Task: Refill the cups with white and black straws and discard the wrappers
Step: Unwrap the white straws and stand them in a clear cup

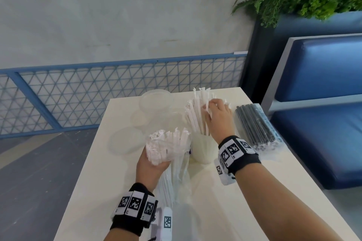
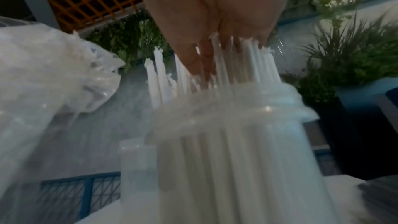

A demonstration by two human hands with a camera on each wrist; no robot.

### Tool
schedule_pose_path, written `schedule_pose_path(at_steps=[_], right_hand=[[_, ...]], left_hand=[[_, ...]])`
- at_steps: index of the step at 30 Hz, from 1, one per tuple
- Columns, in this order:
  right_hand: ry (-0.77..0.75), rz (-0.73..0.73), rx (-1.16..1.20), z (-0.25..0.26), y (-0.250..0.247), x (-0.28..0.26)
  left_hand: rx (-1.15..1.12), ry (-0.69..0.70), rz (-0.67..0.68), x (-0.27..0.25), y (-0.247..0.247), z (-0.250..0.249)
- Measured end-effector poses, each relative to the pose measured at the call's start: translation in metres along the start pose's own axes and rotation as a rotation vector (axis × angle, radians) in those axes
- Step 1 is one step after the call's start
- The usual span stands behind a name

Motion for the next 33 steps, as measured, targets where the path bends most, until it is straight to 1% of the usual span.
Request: schedule_pose_path(at_steps=[1, 2, 3, 4, 5, 6, 8, 9, 12, 13, 15, 17, 19, 21, 23, 27, 29, 31, 33], right_hand=[[0.0, -0.05, 0.011, 0.003, -0.009, -0.001], [-0.029, -0.137, 0.046, 0.011, -0.022, -0.003], [-0.076, -0.221, 0.118, 0.023, -0.037, -0.008], [-0.125, -0.249, 0.228, 0.036, -0.046, -0.013], [-0.173, -0.198, 0.34, 0.051, -0.048, -0.018], [-0.213, -0.085, 0.401, 0.064, -0.042, -0.023], [-0.23, 0.134, 0.351, 0.079, -0.018, -0.035], [-0.214, 0.2, 0.303, 0.078, -0.006, -0.041], [-0.112, 0.359, 0.232, 0.068, 0.021, -0.056], [-0.112, 0.407, 0.219, 0.069, 0.028, -0.062], [-0.167, 0.457, 0.187, 0.075, 0.036, -0.071], [-0.164, 0.524, 0.214, 0.076, 0.046, -0.076], [-0.087, 0.597, 0.315, 0.07, 0.06, -0.082], [-0.008, 0.601, 0.438, 0.062, 0.069, -0.087], [0.002, 0.57, 0.492, 0.064, 0.072, -0.092], [0.035, 0.549, 0.453, 0.07, 0.07, -0.092], [0.037, 0.572, 0.413, 0.07, 0.073, -0.091], [0.007, 0.615, 0.36, 0.072, 0.075, -0.091], [0.028, 0.608, 0.389, 0.07, 0.073, -0.088]], left_hand=[[-0.001, 0.0, 0.001, 0.0, 0.0, 0.0], [-0.003, -0.001, 0.005, 0.0, 0.0, 0.001], [-0.006, -0.004, 0.004, 0.001, 0.0, 0.002], [-0.008, -0.008, 0.003, 0.001, 0.0, 0.002], [-0.007, -0.013, 0.004, 0.001, 0.0, 0.003], [-0.007, -0.015, 0.003, 0.001, 0.0, 0.005], [-0.009, -0.011, -0.006, 0.002, -0.001, 0.005], [-0.01, -0.003, -0.015, 0.002, -0.002, 0.004], [-0.006, 0.011, -0.005, 0.001, -0.002, 0.005], [-0.007, 0.007, -0.001, 0.0, -0.002, 0.005], [-0.002, 0.012, 0.015, -0.001, -0.002, 0.004], [0.024, 0.021, 0.031, -0.001, -0.001, 0.002], [0.024, 0.017, 0.043, 0.0, -0.002, 0.002], [-0.004, 0.005, 0.051, -0.001, -0.003, 0.003], [-0.013, 0.004, 0.07, -0.003, -0.002, 0.005], [0.018, 0.01, 0.123, -0.005, 0.002, 0.002], [0.011, 0.014, 0.145, -0.005, 0.003, 0.0], [0.006, 0.003, 0.164, -0.004, 0.005, 0.002], [0.023, -0.009, 0.171, -0.004, 0.006, 0.004]])
Point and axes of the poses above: each hand's wrist, its own x-axis towards the middle knuckle, its own y-axis out of the palm, z = x × y, the point moved 10 cm from there along x, towards the middle knuckle, and after that the axes turned 4 degrees about x, right-handed, at the moved point
